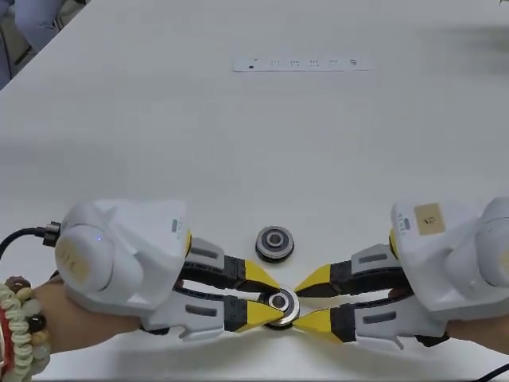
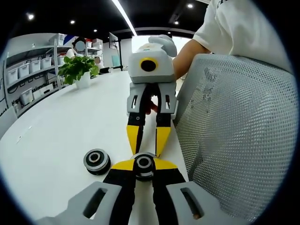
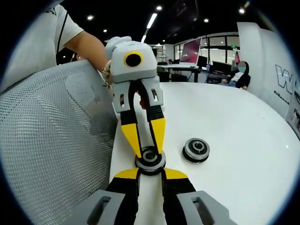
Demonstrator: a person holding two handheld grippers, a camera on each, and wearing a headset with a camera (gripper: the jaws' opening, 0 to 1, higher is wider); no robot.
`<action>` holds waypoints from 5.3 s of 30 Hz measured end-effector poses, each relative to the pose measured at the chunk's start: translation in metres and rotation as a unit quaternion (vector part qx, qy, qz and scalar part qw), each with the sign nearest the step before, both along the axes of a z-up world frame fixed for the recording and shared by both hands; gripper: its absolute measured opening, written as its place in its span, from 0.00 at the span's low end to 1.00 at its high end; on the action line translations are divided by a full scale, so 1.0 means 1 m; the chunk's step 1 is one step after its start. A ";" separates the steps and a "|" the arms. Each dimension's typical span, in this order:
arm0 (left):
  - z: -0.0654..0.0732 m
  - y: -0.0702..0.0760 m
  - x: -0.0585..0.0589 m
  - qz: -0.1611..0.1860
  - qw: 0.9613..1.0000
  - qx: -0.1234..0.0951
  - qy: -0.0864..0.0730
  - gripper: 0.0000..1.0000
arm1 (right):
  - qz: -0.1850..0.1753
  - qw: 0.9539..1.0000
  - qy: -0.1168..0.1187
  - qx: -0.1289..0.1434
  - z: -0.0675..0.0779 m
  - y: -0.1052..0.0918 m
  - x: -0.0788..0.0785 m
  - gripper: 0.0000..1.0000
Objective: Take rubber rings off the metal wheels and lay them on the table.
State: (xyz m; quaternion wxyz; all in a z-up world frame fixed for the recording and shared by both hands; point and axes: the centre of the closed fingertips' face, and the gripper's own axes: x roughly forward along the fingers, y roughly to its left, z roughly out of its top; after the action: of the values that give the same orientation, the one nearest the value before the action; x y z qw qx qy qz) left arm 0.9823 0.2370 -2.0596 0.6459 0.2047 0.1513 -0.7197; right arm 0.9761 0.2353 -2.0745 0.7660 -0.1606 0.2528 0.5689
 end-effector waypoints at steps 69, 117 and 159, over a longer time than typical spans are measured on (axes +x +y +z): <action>0.001 0.000 0.001 0.003 1.000 -0.019 0.000 0.07 | -0.093 0.993 0.077 -0.014 -0.007 -0.008 0.009 0.00; 0.001 -0.001 0.002 0.000 1.000 -0.025 -0.001 0.07 | -0.180 0.916 0.313 0.173 0.018 0.000 0.008 0.00; 0.001 -0.003 0.002 -0.010 1.000 0.008 0.002 0.07 | -0.177 0.923 0.298 0.166 0.015 -0.003 0.009 0.00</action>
State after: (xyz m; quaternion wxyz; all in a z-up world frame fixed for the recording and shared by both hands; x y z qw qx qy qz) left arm 0.9843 0.2342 -2.0582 0.6364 0.2100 0.1567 -0.7255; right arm 0.9848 0.2320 -2.0593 0.7593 0.1931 0.3959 0.4789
